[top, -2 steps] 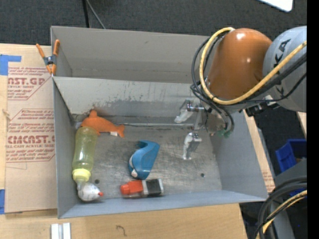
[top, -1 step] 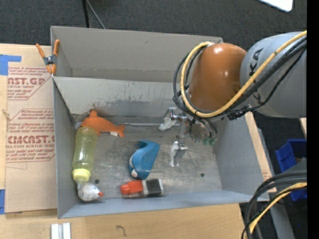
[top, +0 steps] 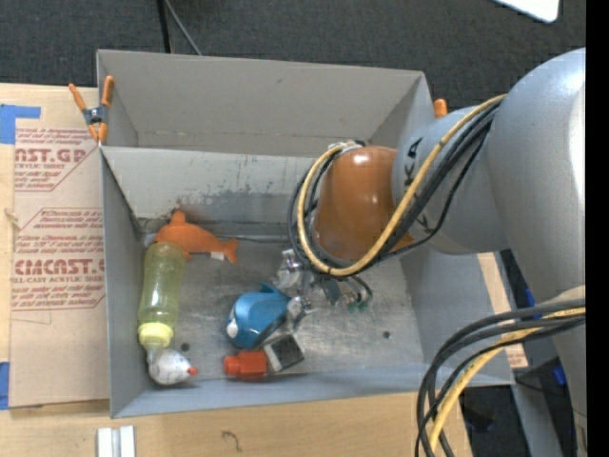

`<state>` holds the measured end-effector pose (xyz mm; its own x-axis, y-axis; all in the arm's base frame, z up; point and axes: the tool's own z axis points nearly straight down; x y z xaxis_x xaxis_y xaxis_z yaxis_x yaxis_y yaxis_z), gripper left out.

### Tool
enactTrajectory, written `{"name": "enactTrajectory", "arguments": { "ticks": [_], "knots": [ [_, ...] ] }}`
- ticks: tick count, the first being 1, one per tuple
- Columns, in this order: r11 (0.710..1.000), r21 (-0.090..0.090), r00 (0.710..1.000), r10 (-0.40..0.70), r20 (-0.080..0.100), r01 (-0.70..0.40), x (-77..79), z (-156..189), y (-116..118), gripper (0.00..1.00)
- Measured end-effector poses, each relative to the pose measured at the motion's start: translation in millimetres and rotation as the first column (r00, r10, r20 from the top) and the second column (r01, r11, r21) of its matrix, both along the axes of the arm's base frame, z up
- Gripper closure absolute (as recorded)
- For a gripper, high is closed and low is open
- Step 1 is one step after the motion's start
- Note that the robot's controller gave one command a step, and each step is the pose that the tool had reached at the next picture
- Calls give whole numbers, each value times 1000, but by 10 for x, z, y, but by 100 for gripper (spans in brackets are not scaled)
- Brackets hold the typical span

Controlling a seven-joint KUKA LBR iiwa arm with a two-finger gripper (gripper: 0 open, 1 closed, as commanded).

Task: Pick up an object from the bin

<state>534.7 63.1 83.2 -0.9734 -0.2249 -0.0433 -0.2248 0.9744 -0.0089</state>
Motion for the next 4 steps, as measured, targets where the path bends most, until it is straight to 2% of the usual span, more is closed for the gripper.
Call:
{"name": "enactTrajectory", "arguments": {
  "ticks": [1,2,3,4],
  "knots": [
    [1000,0,1000,0,0,0,0,0,1,100],
    [1000,-2,998,-30,-49,30,-36,301,6,100],
    [989,1,988,-148,-42,148,276,1108,742,100],
    [989,0,988,-148,-42,148,276,1108,742,100]
  ]
}}
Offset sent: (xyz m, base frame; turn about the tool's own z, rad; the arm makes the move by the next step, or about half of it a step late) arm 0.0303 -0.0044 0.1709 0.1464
